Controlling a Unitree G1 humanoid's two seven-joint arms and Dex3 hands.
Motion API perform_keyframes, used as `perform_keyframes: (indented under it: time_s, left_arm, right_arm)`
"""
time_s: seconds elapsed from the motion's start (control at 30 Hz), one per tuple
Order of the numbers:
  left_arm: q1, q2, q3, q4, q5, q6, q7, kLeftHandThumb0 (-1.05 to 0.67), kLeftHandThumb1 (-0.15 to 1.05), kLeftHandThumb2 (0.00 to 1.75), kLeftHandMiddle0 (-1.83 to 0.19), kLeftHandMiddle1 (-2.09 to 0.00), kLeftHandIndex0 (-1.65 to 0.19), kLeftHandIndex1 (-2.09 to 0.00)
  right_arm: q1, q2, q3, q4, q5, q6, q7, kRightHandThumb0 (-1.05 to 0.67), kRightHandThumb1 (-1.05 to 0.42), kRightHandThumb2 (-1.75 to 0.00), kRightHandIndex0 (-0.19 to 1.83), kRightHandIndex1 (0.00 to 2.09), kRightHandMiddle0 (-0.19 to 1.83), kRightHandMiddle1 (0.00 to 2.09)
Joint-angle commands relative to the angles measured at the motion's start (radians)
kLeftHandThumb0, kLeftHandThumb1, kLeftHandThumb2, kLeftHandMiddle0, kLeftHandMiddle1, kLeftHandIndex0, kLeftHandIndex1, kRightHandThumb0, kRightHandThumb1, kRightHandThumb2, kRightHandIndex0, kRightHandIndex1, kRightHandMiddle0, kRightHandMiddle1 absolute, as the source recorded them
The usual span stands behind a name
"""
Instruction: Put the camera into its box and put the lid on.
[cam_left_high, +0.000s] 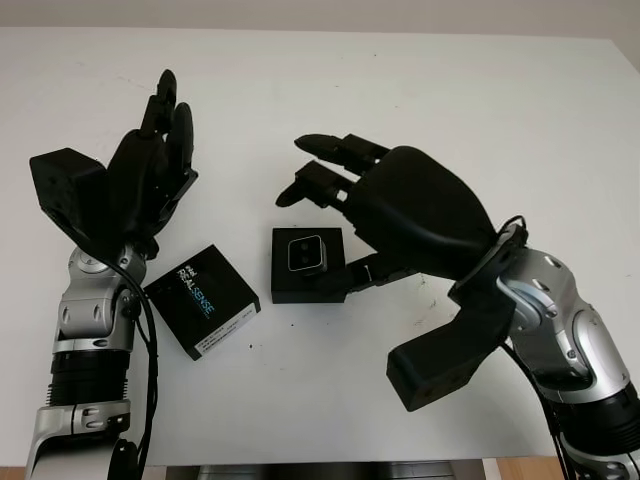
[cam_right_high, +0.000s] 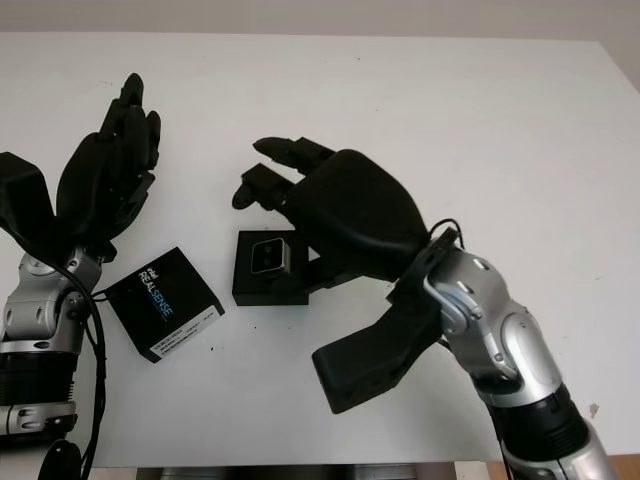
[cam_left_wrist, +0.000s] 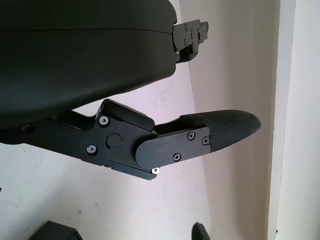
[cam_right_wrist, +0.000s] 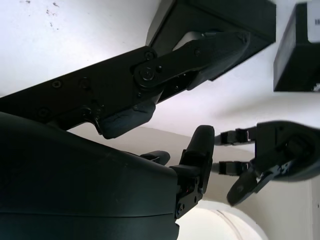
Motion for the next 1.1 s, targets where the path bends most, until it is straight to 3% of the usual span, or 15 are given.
perform_keyframes:
  time_s: [0.0,0.33,0.53,1.07]
  left_arm:
    - [-0.006,-0.005,-0.004,0.002,-0.001,-0.010,0.000,-0.83,1.05,0.64,0.19,0.00,0.19,0.00]
    - [0.003,-0.008,-0.011,-0.010,0.006,0.002,0.014,-0.83,1.05,0.63,0.19,0.00,0.19,0.00]
    - [0.004,-0.007,-0.012,-0.013,0.004,0.002,0.016,-0.82,1.05,0.64,0.19,0.00,0.19,0.00]
    - [0.000,-0.001,-0.011,-0.008,0.001,-0.001,0.007,-0.81,1.05,0.65,0.19,0.00,0.19,0.00]
  right_arm:
    - [0.018,0.007,0.013,-0.020,-0.041,-0.003,-0.034,-0.89,-1.02,-0.05,0.25,0.15,0.19,0.90]
    - [0.044,0.086,0.064,0.065,-0.196,0.057,-0.215,-0.85,-1.00,-0.05,0.33,0.16,0.22,1.07]
    - [0.030,0.087,0.073,0.101,-0.256,0.081,-0.281,-0.83,-1.02,-0.06,0.40,0.20,0.28,1.14]
    - [0.034,0.057,0.065,0.083,-0.240,0.097,-0.247,-0.81,-0.99,-0.05,0.43,0.23,0.34,1.27]
